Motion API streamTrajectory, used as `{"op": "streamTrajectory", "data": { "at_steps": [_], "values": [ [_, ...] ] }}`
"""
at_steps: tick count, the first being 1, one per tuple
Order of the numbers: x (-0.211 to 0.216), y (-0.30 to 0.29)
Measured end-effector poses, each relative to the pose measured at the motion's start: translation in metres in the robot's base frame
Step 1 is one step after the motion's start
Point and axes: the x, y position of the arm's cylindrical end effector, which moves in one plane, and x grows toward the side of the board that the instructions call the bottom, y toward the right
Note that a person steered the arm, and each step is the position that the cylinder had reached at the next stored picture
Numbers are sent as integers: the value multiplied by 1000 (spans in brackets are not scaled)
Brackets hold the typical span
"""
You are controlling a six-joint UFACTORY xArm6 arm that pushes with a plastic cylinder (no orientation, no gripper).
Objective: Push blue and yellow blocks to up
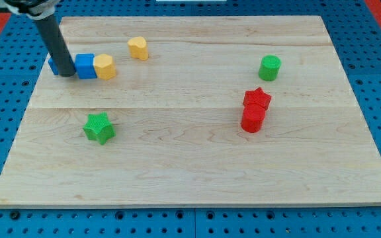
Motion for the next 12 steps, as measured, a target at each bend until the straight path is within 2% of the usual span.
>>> {"op": "streamTrajectory", "data": {
  "at_steps": [2,3,4,5,6,7,8,9,10,11,12],
  "values": [
    [-27,36],
    [16,36],
    [40,-23],
    [-19,-55],
    [-40,-11],
    [-32,45],
    [-27,43],
    [7,27],
    [21,-3],
    [47,38],
    [37,56]
  ]
}}
